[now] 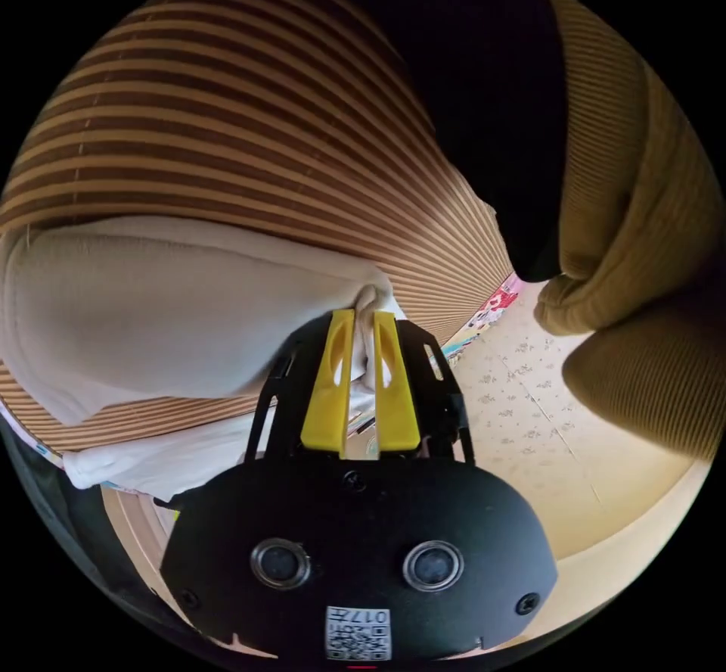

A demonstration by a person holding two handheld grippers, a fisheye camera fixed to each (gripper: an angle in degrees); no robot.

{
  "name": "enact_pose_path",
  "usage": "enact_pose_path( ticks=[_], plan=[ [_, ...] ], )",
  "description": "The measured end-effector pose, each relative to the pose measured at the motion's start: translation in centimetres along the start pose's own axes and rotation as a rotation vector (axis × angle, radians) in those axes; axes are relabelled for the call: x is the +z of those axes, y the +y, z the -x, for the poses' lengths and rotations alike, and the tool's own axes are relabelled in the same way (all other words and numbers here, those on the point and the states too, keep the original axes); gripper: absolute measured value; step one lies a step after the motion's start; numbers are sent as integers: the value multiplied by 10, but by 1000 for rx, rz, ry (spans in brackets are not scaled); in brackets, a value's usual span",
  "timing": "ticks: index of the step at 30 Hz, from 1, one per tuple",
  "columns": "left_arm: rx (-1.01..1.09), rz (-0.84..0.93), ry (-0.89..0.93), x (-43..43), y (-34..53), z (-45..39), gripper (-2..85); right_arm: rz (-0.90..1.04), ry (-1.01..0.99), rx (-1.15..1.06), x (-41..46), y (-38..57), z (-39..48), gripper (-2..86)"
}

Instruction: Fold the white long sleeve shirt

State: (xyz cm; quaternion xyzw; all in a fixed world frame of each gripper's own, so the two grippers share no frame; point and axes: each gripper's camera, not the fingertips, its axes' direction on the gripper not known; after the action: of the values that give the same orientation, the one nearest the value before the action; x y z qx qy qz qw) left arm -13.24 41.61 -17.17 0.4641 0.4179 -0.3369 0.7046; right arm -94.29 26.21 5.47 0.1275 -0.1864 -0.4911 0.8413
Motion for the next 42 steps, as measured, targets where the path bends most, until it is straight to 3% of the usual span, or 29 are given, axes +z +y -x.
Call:
enact_pose_path(
  ticks=[3, 6, 10, 13, 15, 17, 19, 22, 25, 29, 34, 37, 42],
  plan=[
    [109, 0, 6, -3, 25, -16, 44, 9, -12, 8, -5, -5, 2, 6],
    [355, 82, -24, 6, 69, -59, 42, 19, -32, 18, -5, -14, 1, 5],
    [1143, 49, -287, 26, 199, -156, 43, 48, -75, 17, 2, -31, 0, 6],
    [1718, 25, -451, 75, 320, -158, 45, 43, -142, 0, 1, -38, 1, 7],
    [1999, 102, -570, 120, 380, -129, 47, 21, -187, -22, -1, -39, 0, 9],
    [2259, 376, -846, 200, 434, -57, 49, 6, -225, -60, 0, -38, -2, 12],
    [2312, 549, -1013, 246, 445, 5, 26, 46, -278, -145, 10, -39, -4, 18],
    [2110, 623, -1142, 283, 427, 67, 4, 68, -337, -233, 18, -34, -13, 28],
    [1796, 677, -1023, 280, 395, 84, 0, 27, -402, -255, 13, -26, -31, 40],
    [1639, 582, -941, 263, 366, 77, 12, -41, -553, -193, 5, -30, -64, 51],
    [1603, 465, -891, 272, 335, 36, 50, -268, -706, -2, -28, -60, -113, 73],
    [1551, 352, -851, 284, 309, 5, 58, -378, -685, 148, -42, -79, -133, 85],
    [1463, 285, -773, 307, 275, -25, 65, -381, -711, 85, -46, -112, -128, 59]
  ],
)
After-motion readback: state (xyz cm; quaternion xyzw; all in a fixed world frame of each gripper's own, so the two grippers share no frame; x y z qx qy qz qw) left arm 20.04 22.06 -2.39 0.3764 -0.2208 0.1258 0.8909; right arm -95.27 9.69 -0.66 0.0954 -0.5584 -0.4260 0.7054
